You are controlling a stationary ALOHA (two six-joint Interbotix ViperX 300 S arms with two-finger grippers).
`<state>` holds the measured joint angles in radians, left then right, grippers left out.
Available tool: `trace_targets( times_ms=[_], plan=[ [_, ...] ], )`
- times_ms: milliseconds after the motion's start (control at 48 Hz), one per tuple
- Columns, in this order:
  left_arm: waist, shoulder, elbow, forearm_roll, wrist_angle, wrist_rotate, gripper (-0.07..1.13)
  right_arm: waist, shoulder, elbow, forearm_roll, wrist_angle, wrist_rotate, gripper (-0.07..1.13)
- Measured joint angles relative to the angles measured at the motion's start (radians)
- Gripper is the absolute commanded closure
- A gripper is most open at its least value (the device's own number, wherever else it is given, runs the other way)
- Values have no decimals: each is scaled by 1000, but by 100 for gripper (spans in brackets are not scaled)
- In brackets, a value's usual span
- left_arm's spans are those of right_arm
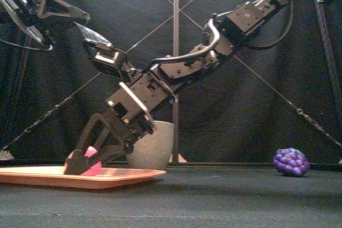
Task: Pick the pink ball then place it on the pink plate
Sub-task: Drop pink ball on the pink plate and return to neutral
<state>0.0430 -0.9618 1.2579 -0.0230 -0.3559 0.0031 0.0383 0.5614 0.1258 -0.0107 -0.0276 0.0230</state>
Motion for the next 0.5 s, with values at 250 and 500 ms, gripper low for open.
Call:
trace_targets(
  times_ms=[250,500],
  plan=[
    [0,-2,5,14,0,0,102,0,12,-32,2,8,-2,12],
    [0,-2,15,15,0,0,102,0,-84,127,18,-176,-3,12]
  ],
)
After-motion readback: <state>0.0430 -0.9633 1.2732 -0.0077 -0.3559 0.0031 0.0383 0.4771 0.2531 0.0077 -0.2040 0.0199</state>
